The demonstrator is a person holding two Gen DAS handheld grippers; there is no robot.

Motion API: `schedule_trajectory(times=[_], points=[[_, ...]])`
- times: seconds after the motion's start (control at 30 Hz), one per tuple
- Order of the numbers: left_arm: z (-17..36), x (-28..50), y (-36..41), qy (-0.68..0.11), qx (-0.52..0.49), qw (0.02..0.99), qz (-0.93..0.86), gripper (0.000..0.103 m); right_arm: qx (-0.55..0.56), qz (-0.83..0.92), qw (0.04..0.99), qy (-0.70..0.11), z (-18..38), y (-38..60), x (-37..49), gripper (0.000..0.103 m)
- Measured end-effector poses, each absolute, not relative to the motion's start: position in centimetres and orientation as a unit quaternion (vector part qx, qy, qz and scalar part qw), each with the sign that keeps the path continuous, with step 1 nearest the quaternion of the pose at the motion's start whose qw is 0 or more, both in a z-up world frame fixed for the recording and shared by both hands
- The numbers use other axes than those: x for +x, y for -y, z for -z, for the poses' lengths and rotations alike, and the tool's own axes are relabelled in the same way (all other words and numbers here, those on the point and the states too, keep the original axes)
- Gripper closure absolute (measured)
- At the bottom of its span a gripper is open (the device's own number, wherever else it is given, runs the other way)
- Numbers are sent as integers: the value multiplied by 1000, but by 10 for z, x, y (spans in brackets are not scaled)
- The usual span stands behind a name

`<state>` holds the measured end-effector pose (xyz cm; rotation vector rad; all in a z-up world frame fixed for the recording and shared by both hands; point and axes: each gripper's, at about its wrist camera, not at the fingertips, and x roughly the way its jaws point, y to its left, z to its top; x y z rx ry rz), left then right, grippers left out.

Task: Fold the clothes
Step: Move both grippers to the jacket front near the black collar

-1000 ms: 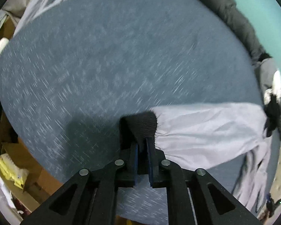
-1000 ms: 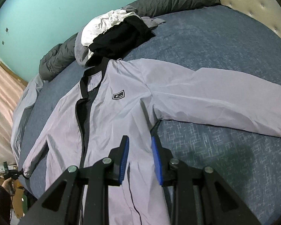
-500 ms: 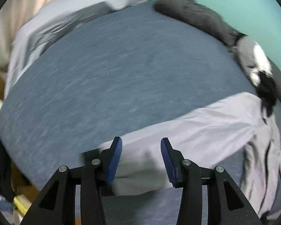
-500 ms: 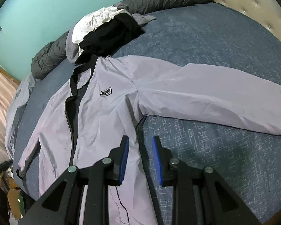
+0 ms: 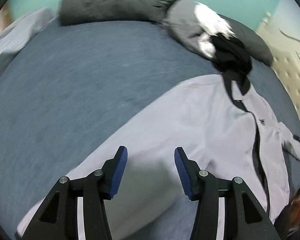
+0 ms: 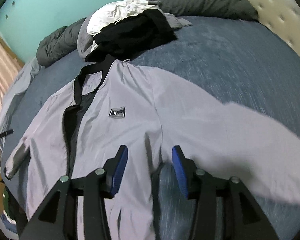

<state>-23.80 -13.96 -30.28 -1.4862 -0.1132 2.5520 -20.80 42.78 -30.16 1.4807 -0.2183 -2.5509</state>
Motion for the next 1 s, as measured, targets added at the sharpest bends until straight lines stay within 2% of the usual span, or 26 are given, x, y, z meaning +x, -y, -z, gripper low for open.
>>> schedule_trajectory(times=[0.17, 0.33, 0.6, 0.93, 0.97, 1.0], points=[[319, -294, 79, 7, -500, 129, -857, 49, 495, 862, 102, 36, 311, -422, -265, 55], [327, -343, 44, -27, -496, 143, -856, 42, 494, 862, 113, 8, 322, -413, -313, 53], [342, -399, 16, -62, -495, 147, -854, 40, 500, 856, 123, -39, 345, -399, -385, 50], [369, -438, 0, -127, -501, 126, -847, 40, 530, 837, 122, -63, 384, -396, -431, 50], [372, -442, 0, -126, -506, 127, -844, 40, 531, 836, 125, -59, 386, -396, -433, 51], [375, -444, 1, -127, -509, 126, -842, 40, 533, 835, 128, -55, 389, -395, -435, 62]])
